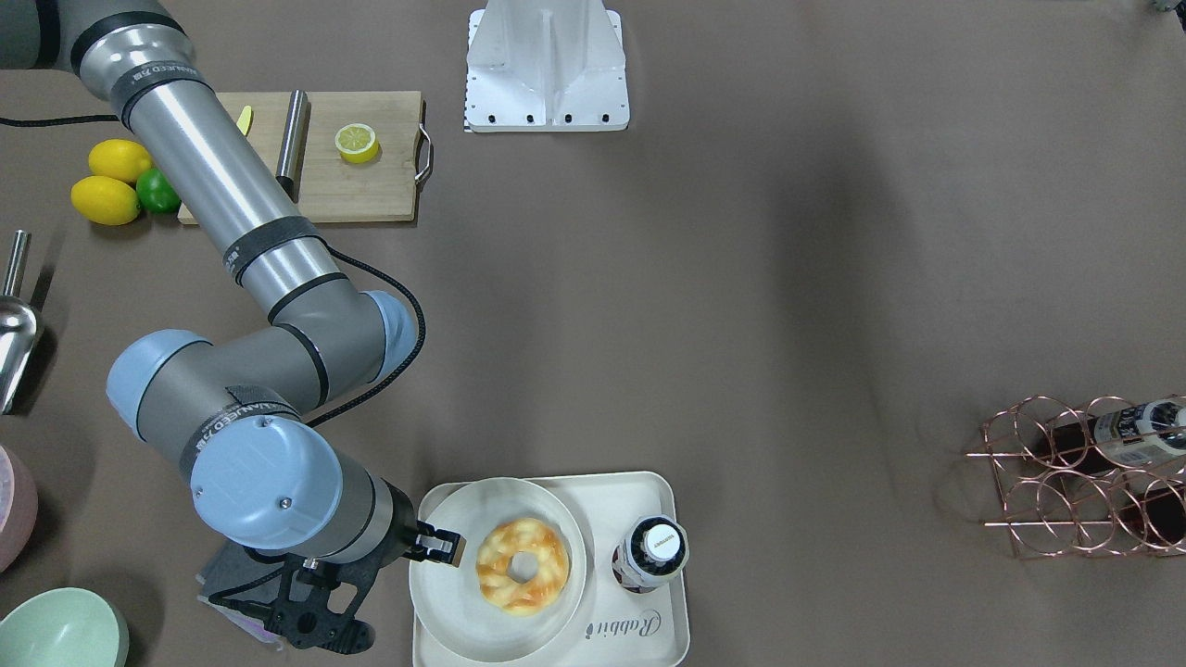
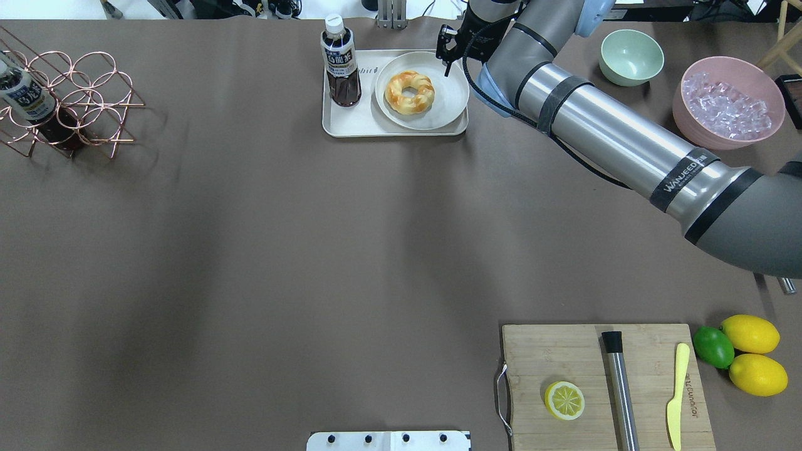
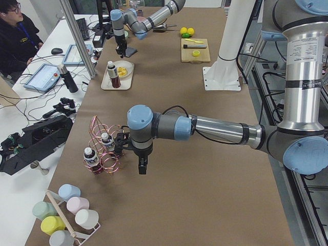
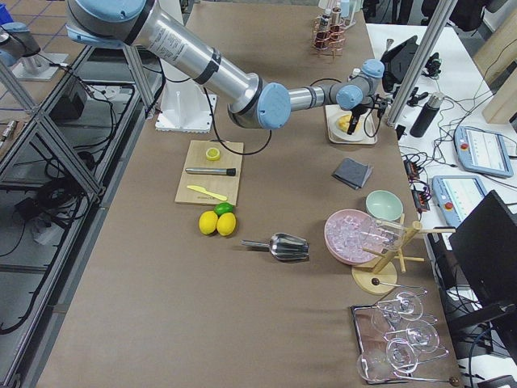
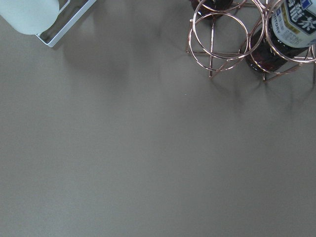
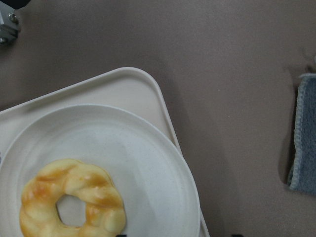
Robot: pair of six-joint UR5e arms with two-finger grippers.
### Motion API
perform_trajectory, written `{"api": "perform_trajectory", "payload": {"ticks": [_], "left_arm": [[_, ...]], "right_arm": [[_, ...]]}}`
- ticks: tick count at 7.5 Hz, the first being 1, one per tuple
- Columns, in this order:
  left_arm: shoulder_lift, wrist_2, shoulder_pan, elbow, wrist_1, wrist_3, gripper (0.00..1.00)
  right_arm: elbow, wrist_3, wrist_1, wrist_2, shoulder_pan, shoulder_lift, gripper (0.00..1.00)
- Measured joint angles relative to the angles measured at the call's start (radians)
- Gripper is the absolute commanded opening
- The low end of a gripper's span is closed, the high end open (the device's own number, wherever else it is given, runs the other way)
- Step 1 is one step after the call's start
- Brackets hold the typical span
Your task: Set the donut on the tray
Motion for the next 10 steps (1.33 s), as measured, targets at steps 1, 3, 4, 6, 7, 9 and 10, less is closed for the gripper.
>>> {"api": "perform_trajectory", "payload": {"ticks": [1,3,4,6,7,9,10], "left_arm": [[0.000,0.000,0.000,0.000,0.000,0.000,0.98],[-0.001,-0.001,0.000,0.000,0.001,0.001,0.98],[-0.001,-0.001,0.000,0.001,0.001,0.001,0.98],[0.000,-0.001,0.000,0.004,0.002,0.001,0.98],[-0.001,-0.001,0.000,0.009,0.002,0.001,0.98],[-0.002,-0.001,-0.001,0.015,0.002,0.002,0.98],[-0.001,-0.001,-0.001,0.017,0.002,0.002,0.98]], "right_arm": [[0.013,-0.003,-0.001,0.002,0.002,-0.002,0.99],[0.118,-0.018,-0.006,0.018,0.018,-0.052,0.99],[0.230,-0.027,-0.007,0.025,0.023,-0.123,1.00],[0.369,-0.032,-0.010,0.071,0.030,-0.227,1.00],[0.418,-0.035,-0.011,0.103,0.040,-0.278,1.00],[0.567,-0.091,-0.010,0.135,0.074,-0.418,1.00],[0.642,-0.131,-0.010,0.164,0.106,-0.494,1.00]]}}
